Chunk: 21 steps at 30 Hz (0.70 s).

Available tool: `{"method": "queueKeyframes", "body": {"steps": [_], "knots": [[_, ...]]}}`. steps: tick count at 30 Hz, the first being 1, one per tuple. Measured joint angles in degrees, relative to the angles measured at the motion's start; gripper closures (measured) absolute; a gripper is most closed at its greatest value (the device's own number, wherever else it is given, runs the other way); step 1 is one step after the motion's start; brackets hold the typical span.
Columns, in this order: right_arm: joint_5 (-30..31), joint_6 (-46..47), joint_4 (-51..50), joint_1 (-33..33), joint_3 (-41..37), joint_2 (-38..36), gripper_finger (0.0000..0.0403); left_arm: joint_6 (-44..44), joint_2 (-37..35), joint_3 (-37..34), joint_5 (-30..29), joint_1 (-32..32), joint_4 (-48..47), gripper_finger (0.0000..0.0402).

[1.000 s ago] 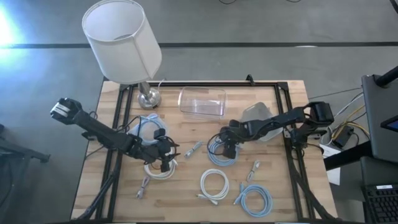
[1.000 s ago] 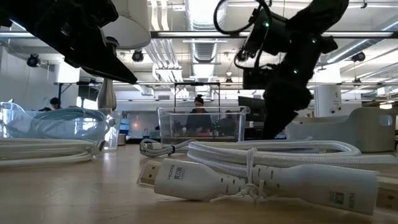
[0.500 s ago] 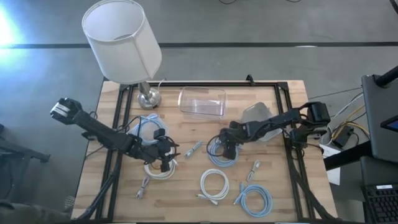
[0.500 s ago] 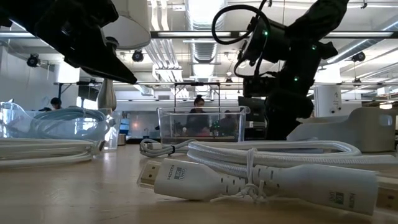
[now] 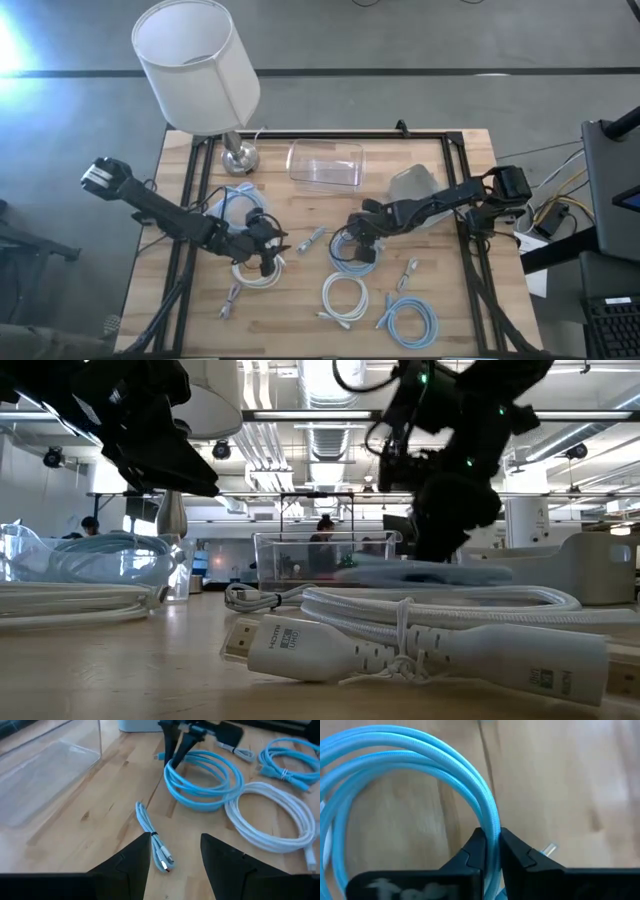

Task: Pick & Place USB Port
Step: Put the top light blue HDMI cable into the white bin

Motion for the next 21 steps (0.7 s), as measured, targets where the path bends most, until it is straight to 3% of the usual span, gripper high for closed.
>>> {"method": "queueKeyframes", "body": {"steps": [3, 8, 10, 17, 21], "knots": [[6.02, -1.83, -1.88, 1.82, 3.64, 0.00, 0.0372, -0.66, 0.00, 0.00, -0.02, 0.00, 2.68, 0.0225], [22.62, -5.81, -1.60, 4.68, 9.57, 0.25, 0.0371, -0.47, 0.00, 0.00, -0.06, 0.49, 10.96, 0.0225], [26.67, -7.84, -1.59, 5.50, 11.82, 0.42, 0.0371, -0.41, 0.00, 0.02, -0.45, 1.14, 14.35, 0.0225], [27.17, -10.03, -1.42, 5.73, 16.86, 1.55, 0.0370, 5.15, 0.00, 0.02, -8.61, 4.15, 21.43, 0.0225], [27.13, -10.76, -1.23, 5.64, 17.61, 2.64, 0.0369, 6.10, 0.00, 0.02, -8.26, 5.32, 22.88, 0.0225]]}}
